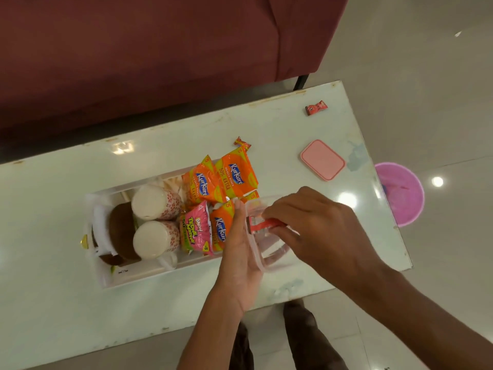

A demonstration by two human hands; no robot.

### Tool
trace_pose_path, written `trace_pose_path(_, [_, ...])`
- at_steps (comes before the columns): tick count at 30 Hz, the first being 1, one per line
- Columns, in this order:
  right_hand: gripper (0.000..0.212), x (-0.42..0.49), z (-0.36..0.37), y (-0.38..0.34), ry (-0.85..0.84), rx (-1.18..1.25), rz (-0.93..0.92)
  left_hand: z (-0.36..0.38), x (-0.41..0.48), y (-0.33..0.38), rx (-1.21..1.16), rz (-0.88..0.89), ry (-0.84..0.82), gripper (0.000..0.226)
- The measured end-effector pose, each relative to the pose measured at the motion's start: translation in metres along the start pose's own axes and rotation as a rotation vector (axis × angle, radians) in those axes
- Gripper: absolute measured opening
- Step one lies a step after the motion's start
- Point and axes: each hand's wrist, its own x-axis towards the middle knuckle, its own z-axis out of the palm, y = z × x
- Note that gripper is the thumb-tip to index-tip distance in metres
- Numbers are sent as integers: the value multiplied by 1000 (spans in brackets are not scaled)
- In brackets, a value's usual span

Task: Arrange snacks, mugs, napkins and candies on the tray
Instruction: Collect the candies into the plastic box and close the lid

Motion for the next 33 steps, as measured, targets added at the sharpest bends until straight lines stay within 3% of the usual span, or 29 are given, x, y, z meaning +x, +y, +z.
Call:
trace_pose_path(5, [29, 2, 22, -11, -102, -164, 57, -8, -7, 4, -7, -31, -17, 62])
trace_pose_path(9, [32, 7, 28, -17, -131, -188, 102, -11, -2, 7, -7, -44, -17, 47])
trace_pose_path(12, [28, 10, 16, -10, 2, -44, 161, -10, 4, 8, -19, -25, -31, 53])
trace_pose_path(16, [17, 25, -13, 48, 211, 184, 433, -2, 12, 11, -92, -52, -46, 71])
trace_pose_path(21, [22, 77, 8, 174, 154, 96, 602, 13, 22, 7, -153, -53, -63, 67])
trace_pose_path(28, [50, 156, 67, 279, -74, -119, 522, 23, 36, -1, -226, -13, -37, 71])
trace_pose_path(33, [46, 170, 96, 299, -110, -231, 436, 24, 45, -2, -277, 35, -21, 74])
